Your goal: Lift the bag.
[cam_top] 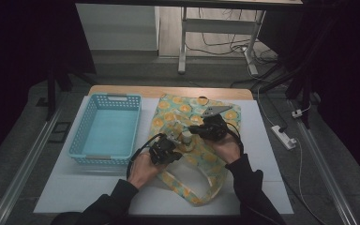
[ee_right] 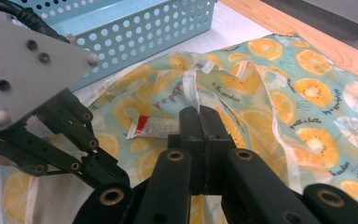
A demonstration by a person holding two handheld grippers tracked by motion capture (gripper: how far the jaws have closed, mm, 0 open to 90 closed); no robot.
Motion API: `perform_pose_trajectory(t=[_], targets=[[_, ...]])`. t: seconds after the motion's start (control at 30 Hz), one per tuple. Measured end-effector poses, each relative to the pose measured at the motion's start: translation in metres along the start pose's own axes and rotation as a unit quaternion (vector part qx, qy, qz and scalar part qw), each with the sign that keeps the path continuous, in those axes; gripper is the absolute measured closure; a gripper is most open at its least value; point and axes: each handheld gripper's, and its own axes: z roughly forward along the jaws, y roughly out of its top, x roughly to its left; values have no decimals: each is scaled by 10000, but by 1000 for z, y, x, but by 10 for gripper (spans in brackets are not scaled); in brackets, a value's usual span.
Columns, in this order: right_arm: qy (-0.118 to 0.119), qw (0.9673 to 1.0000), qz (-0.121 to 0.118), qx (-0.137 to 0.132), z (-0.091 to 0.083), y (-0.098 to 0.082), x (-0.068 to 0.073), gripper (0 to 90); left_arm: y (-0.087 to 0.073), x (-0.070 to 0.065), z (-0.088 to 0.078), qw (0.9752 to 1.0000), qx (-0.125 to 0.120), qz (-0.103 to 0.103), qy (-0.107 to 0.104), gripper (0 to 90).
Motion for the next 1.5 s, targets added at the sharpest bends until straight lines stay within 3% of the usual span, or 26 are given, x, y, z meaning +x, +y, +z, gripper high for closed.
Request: perform_pose_trajectory(t=[0.4,0.7,1.1,1.5], targets=[[121,9999,-1,-33,-12,9,2,898,9,-1,-27,9993,-164,-31,-345,900],[179,9998,23,-29,-22,17,1,899,19,5,-49,9974,-325,-134,-634,900],[285,9994,-138,132,-22,28,9,899,37,14,-73,9957,-460,-161,-788,900],[398,9991,-174,3,-35,45,13,900,57,30,-108,9934,-740,-206,-852,900]])
